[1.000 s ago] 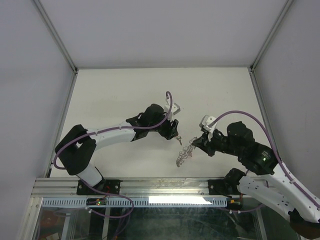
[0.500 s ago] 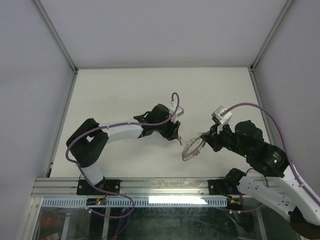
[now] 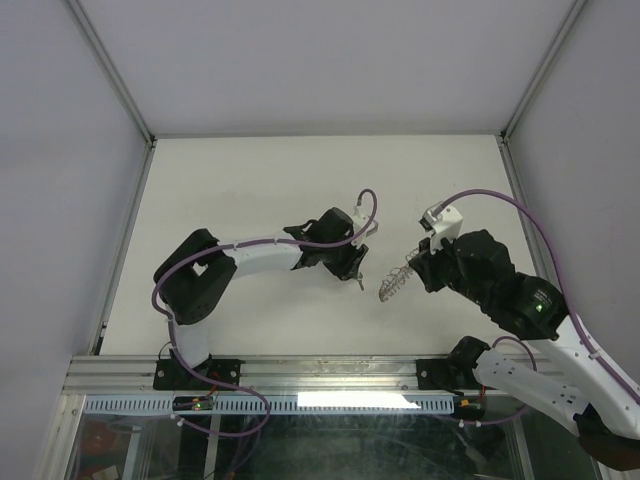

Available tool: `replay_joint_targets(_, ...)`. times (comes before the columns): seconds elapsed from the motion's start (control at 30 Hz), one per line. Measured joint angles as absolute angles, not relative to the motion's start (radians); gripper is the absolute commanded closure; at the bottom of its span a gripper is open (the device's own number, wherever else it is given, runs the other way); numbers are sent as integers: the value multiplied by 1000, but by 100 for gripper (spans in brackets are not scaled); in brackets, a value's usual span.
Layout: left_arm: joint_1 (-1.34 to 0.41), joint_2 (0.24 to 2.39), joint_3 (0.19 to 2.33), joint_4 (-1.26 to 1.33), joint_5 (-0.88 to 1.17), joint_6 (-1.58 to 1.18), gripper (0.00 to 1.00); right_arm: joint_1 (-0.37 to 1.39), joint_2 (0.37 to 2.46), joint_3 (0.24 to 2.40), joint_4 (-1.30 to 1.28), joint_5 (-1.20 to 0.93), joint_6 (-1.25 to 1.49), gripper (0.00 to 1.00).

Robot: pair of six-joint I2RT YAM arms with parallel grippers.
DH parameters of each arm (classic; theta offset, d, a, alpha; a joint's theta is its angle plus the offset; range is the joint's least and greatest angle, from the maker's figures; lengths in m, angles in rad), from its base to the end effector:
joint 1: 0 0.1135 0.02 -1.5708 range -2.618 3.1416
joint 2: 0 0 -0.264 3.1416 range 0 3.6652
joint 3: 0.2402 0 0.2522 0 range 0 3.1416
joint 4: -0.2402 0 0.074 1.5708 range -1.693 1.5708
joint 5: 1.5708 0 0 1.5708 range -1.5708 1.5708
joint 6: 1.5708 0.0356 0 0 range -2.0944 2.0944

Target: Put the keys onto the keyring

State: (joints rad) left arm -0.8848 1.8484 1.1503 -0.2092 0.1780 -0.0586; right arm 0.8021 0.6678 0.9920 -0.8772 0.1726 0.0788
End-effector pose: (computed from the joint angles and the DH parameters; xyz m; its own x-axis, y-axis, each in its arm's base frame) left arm 0.2395 -0.3025 0.1700 -0.5468 0.5770 -0.6067 0.8000 0.5738 -0.1753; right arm 0.0869 0.0810 0.3546 -0.4118 -0.3142 -0.8554 -0.5759 0.8172 -0.0229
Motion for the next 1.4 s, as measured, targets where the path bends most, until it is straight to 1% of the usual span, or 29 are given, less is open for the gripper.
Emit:
replay_joint_targets(0.13, -889, 1868, 1161, -237, 148, -52, 62, 802, 666, 993, -878, 178, 86, 100)
replay_joint_targets(0.3, -901, 1880, 1173, -255, 130, -46, 67, 802, 666, 993, -878, 178, 89, 100)
replay_joint_targets(0.5, -916, 1901, 1191, -262, 116, -44, 69, 802, 666, 993, -877, 176, 92, 100)
replay_joint_targets(0.63, -926, 1908, 1199, -262, 100, -45, 75, 802, 664, 993, -876, 177, 97, 100)
replay_joint_targets(0.77, -936, 1911, 1203, -262, 74, -54, 86, 802, 659, 993, -876, 177, 100, 100)
replay_joint_targets(0.83, -937, 1911, 1203, -262, 58, -56, 88, 802, 657, 993, -876, 177, 101, 100)
replay_joint_targets(1.03, -937, 1906, 1185, -242, 40, -57, 88, 802, 654, 992, -876, 176, 104, 100)
replay_joint_targets(1.2, -943, 1830, 1080, -215, 25, -57, 88, 802, 651, 983, -871, 176, 104, 100)
replay_joint_targets(1.33, -943, 1758, 992, -209, 24, -65, 78, 802, 651, 978, -865, 175, 105, 100)
replay_joint_targets(1.4, -943, 1716, 949, -215, 24, -71, 71, 802, 651, 974, -865, 175, 107, 100)
